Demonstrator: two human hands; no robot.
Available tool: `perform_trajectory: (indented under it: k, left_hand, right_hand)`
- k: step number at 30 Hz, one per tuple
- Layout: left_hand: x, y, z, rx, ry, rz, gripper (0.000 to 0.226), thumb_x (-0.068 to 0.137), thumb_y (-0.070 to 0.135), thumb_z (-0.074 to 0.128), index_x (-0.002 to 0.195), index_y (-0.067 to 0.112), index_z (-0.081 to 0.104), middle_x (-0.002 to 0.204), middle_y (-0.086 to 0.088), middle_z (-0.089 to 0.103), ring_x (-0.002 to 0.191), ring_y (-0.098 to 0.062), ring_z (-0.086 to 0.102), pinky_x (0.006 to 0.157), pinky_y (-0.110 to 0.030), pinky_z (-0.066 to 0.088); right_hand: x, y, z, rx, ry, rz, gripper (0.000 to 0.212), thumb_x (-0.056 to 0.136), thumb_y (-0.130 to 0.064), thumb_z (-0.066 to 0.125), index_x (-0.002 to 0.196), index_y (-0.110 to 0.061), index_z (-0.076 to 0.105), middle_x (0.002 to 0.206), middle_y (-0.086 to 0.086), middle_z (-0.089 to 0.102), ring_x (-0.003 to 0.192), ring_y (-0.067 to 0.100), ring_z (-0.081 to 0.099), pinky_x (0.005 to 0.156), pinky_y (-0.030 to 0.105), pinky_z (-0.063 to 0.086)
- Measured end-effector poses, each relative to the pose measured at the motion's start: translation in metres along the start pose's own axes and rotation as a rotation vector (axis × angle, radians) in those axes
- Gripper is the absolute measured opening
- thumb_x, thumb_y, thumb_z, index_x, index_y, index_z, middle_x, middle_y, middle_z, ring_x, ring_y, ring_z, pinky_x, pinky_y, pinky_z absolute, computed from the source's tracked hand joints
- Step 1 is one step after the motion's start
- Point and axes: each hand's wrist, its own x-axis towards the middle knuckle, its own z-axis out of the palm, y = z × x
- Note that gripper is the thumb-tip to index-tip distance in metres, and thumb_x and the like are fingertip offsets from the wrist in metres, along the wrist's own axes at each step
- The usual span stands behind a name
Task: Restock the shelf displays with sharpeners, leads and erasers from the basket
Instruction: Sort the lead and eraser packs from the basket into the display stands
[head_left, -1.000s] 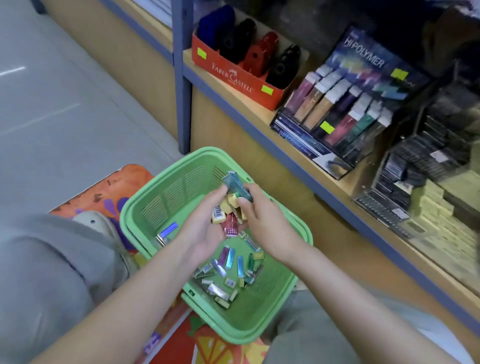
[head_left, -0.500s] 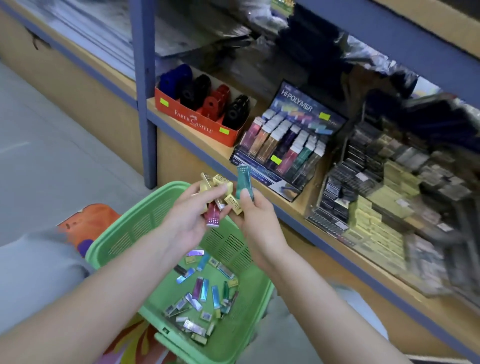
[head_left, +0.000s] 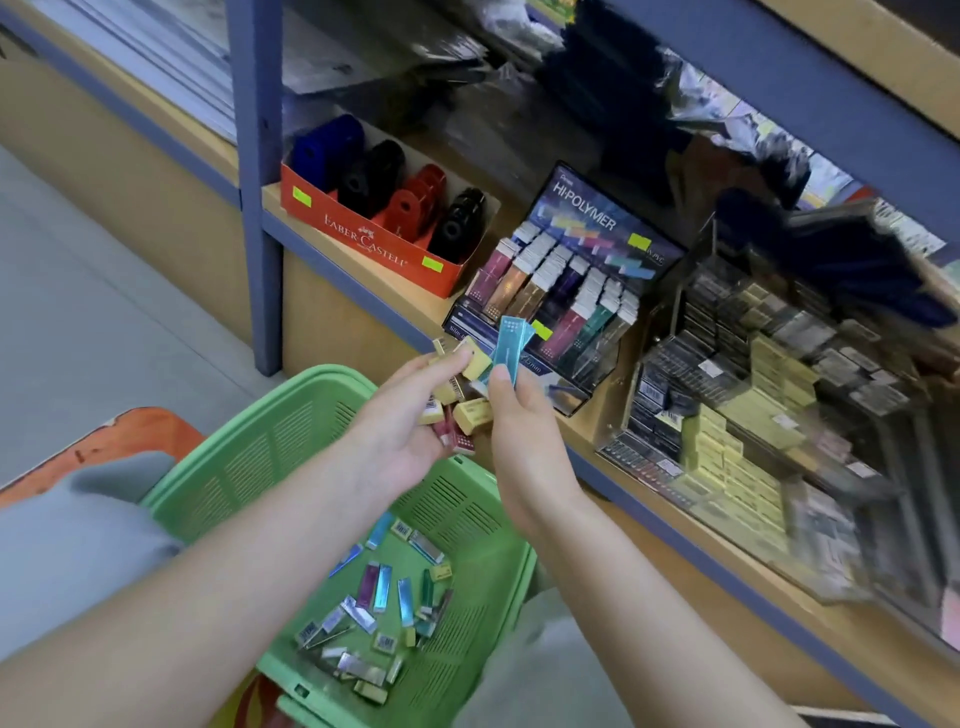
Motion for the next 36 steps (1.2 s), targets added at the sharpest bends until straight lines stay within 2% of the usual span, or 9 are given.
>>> perform_trajectory:
  k: [2, 7, 11, 14, 17, 22, 24, 28, 36]
  left_hand:
    - [0.003, 0.0, 0.003, -0.031, -0.019, -0.053, 0.039, 0.075, 0.02, 0.073, 0.111, 0.009, 0.063, 0.102, -0.013, 0.069, 0.085, -0.028, 0.067, 0.088, -0.043, 0.053]
    - [0.01, 0.0, 0.009, -0.16, -0.021, -0.126, 0.061, 0.068, 0.014, 0.075, 0.124, 0.002, 0.057, 0.112, -0.021, 0.066, 0.096, -0.033, 0.068, 0.082, -0.043, 0.056]
    - [0.01, 0.0, 0.016, -0.248, -0.022, -0.146, 0.05, 0.072, 0.001, 0.071, 0.12, 0.002, 0.058, 0.101, -0.023, 0.066, 0.078, -0.027, 0.07, 0.06, -0.034, 0.06]
    - [0.01, -0.001, 0.022, -0.247, -0.048, -0.156, 0.041, 0.071, 0.0, 0.068, 0.112, 0.002, 0.061, 0.092, -0.018, 0.067, 0.07, -0.024, 0.07, 0.061, -0.032, 0.06]
    - [0.011, -0.002, 0.026, -0.213, -0.05, -0.158, 0.041, 0.062, -0.001, 0.069, 0.102, 0.004, 0.063, 0.091, -0.017, 0.068, 0.068, -0.023, 0.071, 0.057, -0.03, 0.058]
    - [0.012, 0.002, 0.026, -0.22, -0.068, -0.129, 0.041, 0.059, -0.001, 0.07, 0.099, 0.005, 0.064, 0.078, -0.015, 0.071, 0.07, -0.024, 0.072, 0.058, -0.03, 0.058]
    - [0.013, 0.007, 0.025, -0.22, -0.068, -0.104, 0.038, 0.06, 0.0, 0.07, 0.098, 0.006, 0.064, 0.076, -0.014, 0.071, 0.071, -0.023, 0.072, 0.06, -0.031, 0.059]
    - [0.017, 0.013, 0.024, -0.219, -0.04, -0.078, 0.037, 0.059, 0.001, 0.07, 0.095, 0.007, 0.065, 0.089, -0.015, 0.068, 0.07, -0.023, 0.071, 0.058, -0.029, 0.058]
    - [0.019, 0.013, 0.024, -0.206, -0.051, -0.116, 0.035, 0.064, 0.002, 0.069, 0.098, 0.006, 0.063, 0.089, -0.015, 0.066, 0.069, -0.023, 0.071, 0.058, -0.029, 0.058]
  right_hand:
    - [0.001, -0.002, -0.005, 0.015, 0.033, -0.008, 0.028, 0.104, -0.029, 0.032, 0.117, -0.023, 0.056, 0.114, 0.007, 0.064, 0.108, 0.023, 0.06, 0.098, 0.049, 0.046]
    - [0.0, -0.012, -0.02, 0.087, 0.08, -0.078, 0.028, 0.104, -0.027, 0.032, 0.116, -0.023, 0.057, 0.113, 0.007, 0.065, 0.107, 0.02, 0.062, 0.098, 0.043, 0.048]
    - [0.005, -0.02, -0.043, 0.124, 0.124, -0.133, 0.03, 0.104, -0.023, 0.032, 0.116, -0.017, 0.058, 0.107, -0.002, 0.063, 0.098, 0.004, 0.06, 0.101, 0.029, 0.045]
    - [0.014, -0.023, -0.065, 0.178, 0.136, -0.162, 0.025, 0.104, -0.018, 0.032, 0.107, -0.015, 0.058, 0.099, 0.002, 0.066, 0.083, 0.003, 0.066, 0.083, 0.02, 0.053]
    - [0.022, -0.026, -0.088, -0.034, 0.236, -0.23, 0.018, 0.103, -0.017, 0.038, 0.112, -0.013, 0.053, 0.089, 0.001, 0.066, 0.067, 0.003, 0.064, 0.067, 0.017, 0.052]
    - [0.049, -0.037, -0.125, -0.569, 0.32, -0.351, 0.011, 0.098, -0.023, 0.049, 0.106, -0.023, 0.056, 0.084, -0.001, 0.064, 0.077, 0.013, 0.065, 0.075, 0.03, 0.054]
    - [0.065, -0.042, -0.134, -0.713, 0.325, -0.417, 0.011, 0.096, -0.024, 0.054, 0.105, -0.022, 0.058, 0.087, 0.002, 0.063, 0.079, 0.018, 0.062, 0.072, 0.034, 0.049]
    - [0.089, -0.047, -0.14, -0.971, 0.252, -0.462, 0.018, 0.094, -0.019, 0.059, 0.11, -0.012, 0.061, 0.092, 0.002, 0.057, 0.079, 0.016, 0.05, 0.069, 0.023, 0.033]
    - [0.104, -0.065, -0.138, -1.147, 0.076, -0.429, 0.011, 0.094, -0.011, 0.055, 0.104, -0.009, 0.06, 0.096, 0.01, 0.059, 0.081, 0.025, 0.053, 0.068, 0.033, 0.04]
